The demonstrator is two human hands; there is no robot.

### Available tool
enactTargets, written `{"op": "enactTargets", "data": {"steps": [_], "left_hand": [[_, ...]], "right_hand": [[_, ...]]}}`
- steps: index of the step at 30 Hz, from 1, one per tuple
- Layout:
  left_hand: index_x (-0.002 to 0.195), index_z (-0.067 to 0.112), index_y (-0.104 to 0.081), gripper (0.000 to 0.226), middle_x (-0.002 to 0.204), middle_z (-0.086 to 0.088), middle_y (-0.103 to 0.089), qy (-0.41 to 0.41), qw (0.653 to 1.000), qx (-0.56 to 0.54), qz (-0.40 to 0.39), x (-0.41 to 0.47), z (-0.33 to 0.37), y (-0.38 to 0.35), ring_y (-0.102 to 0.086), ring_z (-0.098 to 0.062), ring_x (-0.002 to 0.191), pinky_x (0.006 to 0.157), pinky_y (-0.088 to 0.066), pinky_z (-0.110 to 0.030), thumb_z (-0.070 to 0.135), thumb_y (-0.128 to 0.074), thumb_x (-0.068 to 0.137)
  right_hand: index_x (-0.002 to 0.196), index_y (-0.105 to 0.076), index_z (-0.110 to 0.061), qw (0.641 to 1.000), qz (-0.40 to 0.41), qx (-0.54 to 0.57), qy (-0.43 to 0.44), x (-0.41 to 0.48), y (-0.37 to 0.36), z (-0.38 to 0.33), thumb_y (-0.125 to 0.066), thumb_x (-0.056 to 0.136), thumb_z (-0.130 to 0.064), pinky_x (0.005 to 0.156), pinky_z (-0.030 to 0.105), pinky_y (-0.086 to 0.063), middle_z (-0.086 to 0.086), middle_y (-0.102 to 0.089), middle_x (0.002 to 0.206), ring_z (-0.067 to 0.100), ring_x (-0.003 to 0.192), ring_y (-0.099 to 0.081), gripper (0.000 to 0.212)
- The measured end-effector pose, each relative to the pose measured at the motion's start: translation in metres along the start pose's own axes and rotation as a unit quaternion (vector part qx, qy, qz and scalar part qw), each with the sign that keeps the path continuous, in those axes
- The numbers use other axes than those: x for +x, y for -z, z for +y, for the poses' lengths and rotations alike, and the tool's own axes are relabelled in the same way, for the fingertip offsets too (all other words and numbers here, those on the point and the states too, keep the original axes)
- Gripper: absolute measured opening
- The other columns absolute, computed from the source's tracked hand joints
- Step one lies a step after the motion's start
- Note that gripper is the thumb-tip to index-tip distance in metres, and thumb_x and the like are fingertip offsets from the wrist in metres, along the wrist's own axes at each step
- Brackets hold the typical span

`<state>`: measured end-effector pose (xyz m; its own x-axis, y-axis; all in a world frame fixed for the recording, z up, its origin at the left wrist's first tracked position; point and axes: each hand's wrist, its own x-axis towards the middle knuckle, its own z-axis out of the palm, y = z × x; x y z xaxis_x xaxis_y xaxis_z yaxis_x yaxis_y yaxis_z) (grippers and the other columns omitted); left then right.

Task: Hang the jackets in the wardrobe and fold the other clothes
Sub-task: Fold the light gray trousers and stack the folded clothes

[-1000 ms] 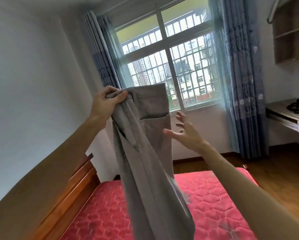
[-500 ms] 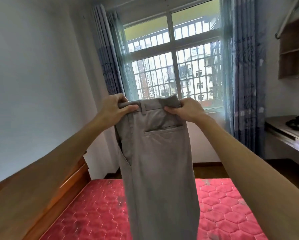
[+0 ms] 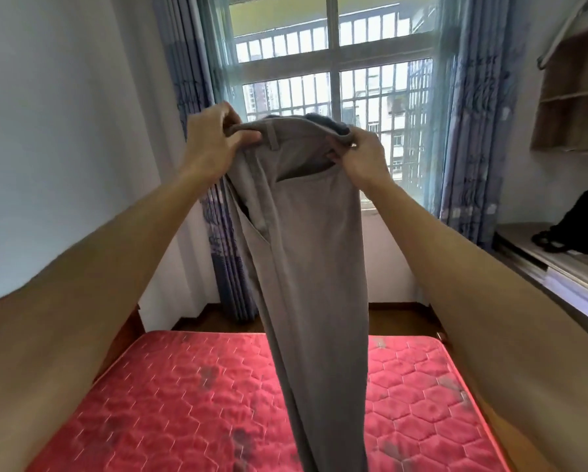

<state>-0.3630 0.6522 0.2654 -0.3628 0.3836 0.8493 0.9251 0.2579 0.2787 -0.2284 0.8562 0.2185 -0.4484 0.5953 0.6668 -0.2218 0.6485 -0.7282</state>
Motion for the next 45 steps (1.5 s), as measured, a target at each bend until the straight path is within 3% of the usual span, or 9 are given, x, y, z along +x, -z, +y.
{"op": "enactTargets", "data": {"steps": [9,16,21,27,32,35,39,42,45], "left_hand": [[0.092,0.002,-0.061,0.041,0.082,-0.003,-0.057,-0.086,0.996,-0.025,0.011,-0.032,0.006,0.0,-0.049,-0.014,0.073,0.06,-0.033,-0.012,0.039,-0.077,0.084],[0.087,0.015,-0.058,0.048,0.077,0.008,-0.058,-0.084,0.986,-0.073,-0.121,-0.182,0.005,-0.018,-0.055,-0.016,0.069,0.063,-0.046,-0.031,0.061,-0.069,0.079],[0.074,0.033,-0.05,0.037,0.063,0.018,-0.054,0.068,0.939,-0.172,-0.289,-0.362,-0.009,-0.04,-0.046,0.001,0.058,0.058,-0.038,-0.02,0.051,-0.082,0.072],[0.073,0.018,-0.053,0.048,0.058,0.014,-0.049,0.297,0.828,-0.214,-0.425,-0.58,-0.01,-0.056,-0.037,-0.002,0.057,0.056,-0.035,-0.031,0.057,-0.082,0.069],[0.071,0.03,-0.054,0.039,0.054,0.016,-0.052,0.44,0.721,-0.181,-0.503,-0.743,0.019,-0.036,-0.038,0.0,0.055,0.059,-0.038,-0.029,0.058,-0.079,0.058],[0.072,0.023,-0.053,0.046,0.057,0.012,-0.053,0.493,0.668,-0.162,-0.533,-0.804,0.035,-0.029,-0.04,-0.002,0.058,0.061,-0.04,-0.028,0.058,-0.078,0.057],[0.067,0.024,-0.049,0.048,0.055,0.011,-0.054,0.529,0.653,-0.134,-0.526,-0.839,0.027,-0.059,-0.042,-0.007,0.057,0.059,-0.04,-0.03,0.064,-0.076,0.059],[0.071,0.022,-0.054,0.042,0.06,0.008,-0.06,0.549,0.658,-0.122,-0.501,-0.854,0.001,-0.111,-0.049,-0.01,0.059,0.061,-0.044,-0.033,0.055,-0.081,0.066],[0.072,0.024,-0.062,0.027,0.066,0.012,-0.067,0.573,0.668,-0.121,-0.46,-0.874,-0.038,-0.172,-0.059,-0.007,0.065,0.065,-0.047,-0.033,0.037,-0.085,0.073]], "right_hand": [[0.09,-0.069,-0.029,0.997,0.0,-0.007,0.072,-0.046,0.036,-0.013,-0.058,0.082,-0.002,0.069,0.024,-0.048,-0.015,-0.067,0.079,0.0,0.075,-0.06,0.031],[0.103,-0.073,-0.019,0.997,-0.065,-0.011,-0.049,-0.198,0.066,0.06,-0.061,0.087,-0.015,0.076,0.051,-0.059,-0.003,-0.073,0.091,0.017,0.085,-0.069,0.021],[0.116,-0.073,-0.022,0.957,-0.218,0.022,-0.191,-0.372,0.077,0.119,-0.06,0.082,-0.004,0.07,0.014,-0.045,-0.008,-0.075,0.105,-0.002,0.082,-0.06,0.04],[0.115,-0.075,-0.026,0.876,-0.317,-0.004,-0.363,-0.547,0.087,0.153,-0.064,0.088,-0.005,0.094,0.022,-0.051,-0.012,-0.073,0.115,0.001,0.108,-0.065,0.036],[0.09,-0.08,-0.033,0.788,-0.37,-0.094,-0.482,-0.68,0.1,0.173,-0.079,0.077,-0.048,0.077,0.028,-0.055,-0.023,-0.075,0.082,-0.014,0.076,-0.057,0.02],[0.085,-0.08,-0.025,0.731,-0.409,-0.129,-0.531,-0.731,0.106,0.187,-0.075,0.082,-0.026,0.062,0.02,-0.044,-0.022,-0.061,0.058,-0.012,0.058,-0.049,0.005],[0.091,-0.076,-0.026,0.704,-0.405,-0.166,-0.56,-0.774,0.098,0.237,-0.069,0.082,-0.034,0.072,0.034,-0.051,-0.015,-0.066,0.07,-0.005,0.063,-0.05,0.014],[0.101,-0.074,-0.041,0.704,-0.384,-0.188,-0.567,-0.779,0.071,0.288,-0.065,0.085,-0.019,0.072,0.017,-0.047,-0.022,-0.074,0.087,-0.01,0.078,-0.062,0.029],[0.102,-0.071,-0.031,0.701,-0.37,-0.218,-0.569,-0.789,0.044,0.354,-0.057,0.086,-0.012,0.076,0.024,-0.048,-0.016,-0.074,0.094,0.006,0.09,-0.066,0.029]]}}
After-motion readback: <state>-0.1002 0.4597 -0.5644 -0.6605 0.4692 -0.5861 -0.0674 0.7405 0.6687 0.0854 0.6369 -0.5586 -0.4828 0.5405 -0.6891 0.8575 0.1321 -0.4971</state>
